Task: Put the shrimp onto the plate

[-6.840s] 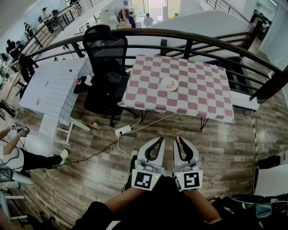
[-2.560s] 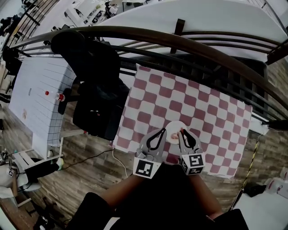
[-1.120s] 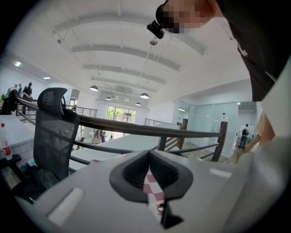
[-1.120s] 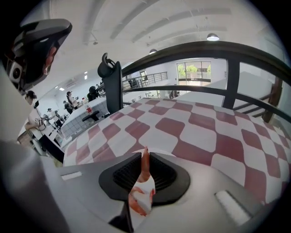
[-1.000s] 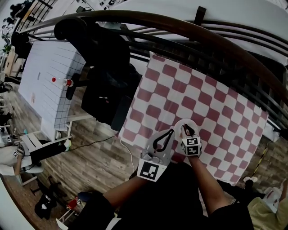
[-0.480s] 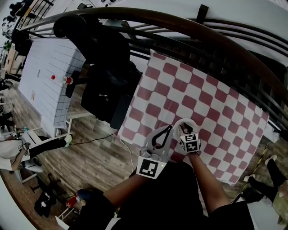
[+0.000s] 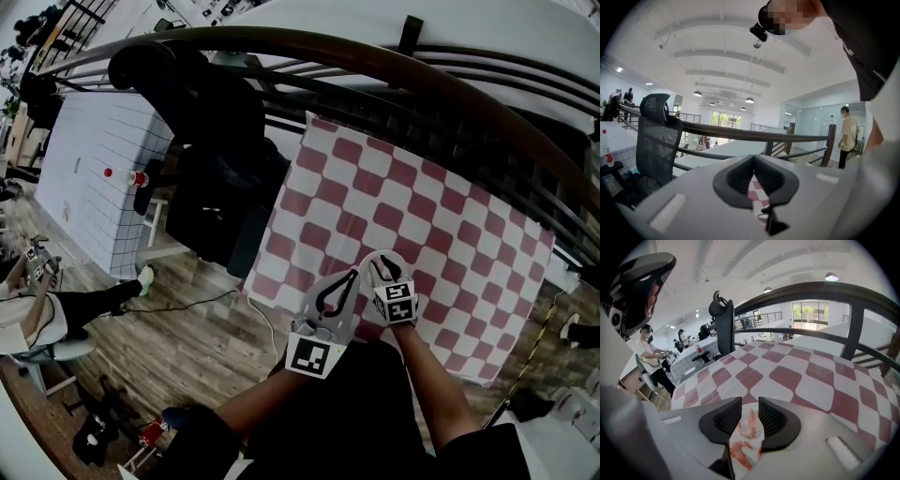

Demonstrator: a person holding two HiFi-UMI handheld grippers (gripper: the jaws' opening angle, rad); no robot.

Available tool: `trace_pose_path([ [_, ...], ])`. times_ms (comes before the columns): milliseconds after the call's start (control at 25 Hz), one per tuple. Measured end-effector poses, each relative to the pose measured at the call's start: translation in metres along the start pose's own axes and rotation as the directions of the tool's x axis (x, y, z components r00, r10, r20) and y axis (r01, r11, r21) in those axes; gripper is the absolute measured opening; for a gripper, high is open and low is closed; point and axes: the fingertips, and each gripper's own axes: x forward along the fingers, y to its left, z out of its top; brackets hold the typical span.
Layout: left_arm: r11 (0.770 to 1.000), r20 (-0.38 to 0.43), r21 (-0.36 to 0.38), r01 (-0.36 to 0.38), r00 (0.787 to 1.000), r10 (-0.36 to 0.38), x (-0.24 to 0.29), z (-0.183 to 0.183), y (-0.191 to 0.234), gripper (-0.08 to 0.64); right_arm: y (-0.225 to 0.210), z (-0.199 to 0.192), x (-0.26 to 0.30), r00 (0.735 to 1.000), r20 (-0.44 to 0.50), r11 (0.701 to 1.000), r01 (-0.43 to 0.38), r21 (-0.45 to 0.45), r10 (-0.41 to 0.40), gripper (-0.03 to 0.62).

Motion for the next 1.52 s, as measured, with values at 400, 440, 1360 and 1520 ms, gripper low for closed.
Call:
trace_pose_path([
  [400,0.999,0.027,-0.007,0.041,0.999,-0.04,-0.02,0.006,-0.008,0.009,0.001,0.015,-0.044,0.991,0.085,0.992,0.094,0.088,-0.102,0.075],
  [440,0.999,0.03,-0.006,0.047,0.998,-0.047,-0.023,0.007,-0.008,0.009,0.003,0.017,-0.05,0.989,0.097,0.99,0.105,0.097,-0.114,0.066],
  [1360,0.967,0.136,0.048,0.248,0.958,-0.253,-0.097,0.043,-0.053,0.009,0.084,0.086,-0.22,0.831,0.448,0.938,0.238,0.251,-0.331,-0.003],
  [1520,0.963,0.153,0.047,0.266,0.951,-0.27,-0.115,0.048,-0.051,0.009,0.11,0.105,-0.252,0.769,0.527,0.931,0.272,0.243,-0.362,-0.003],
])
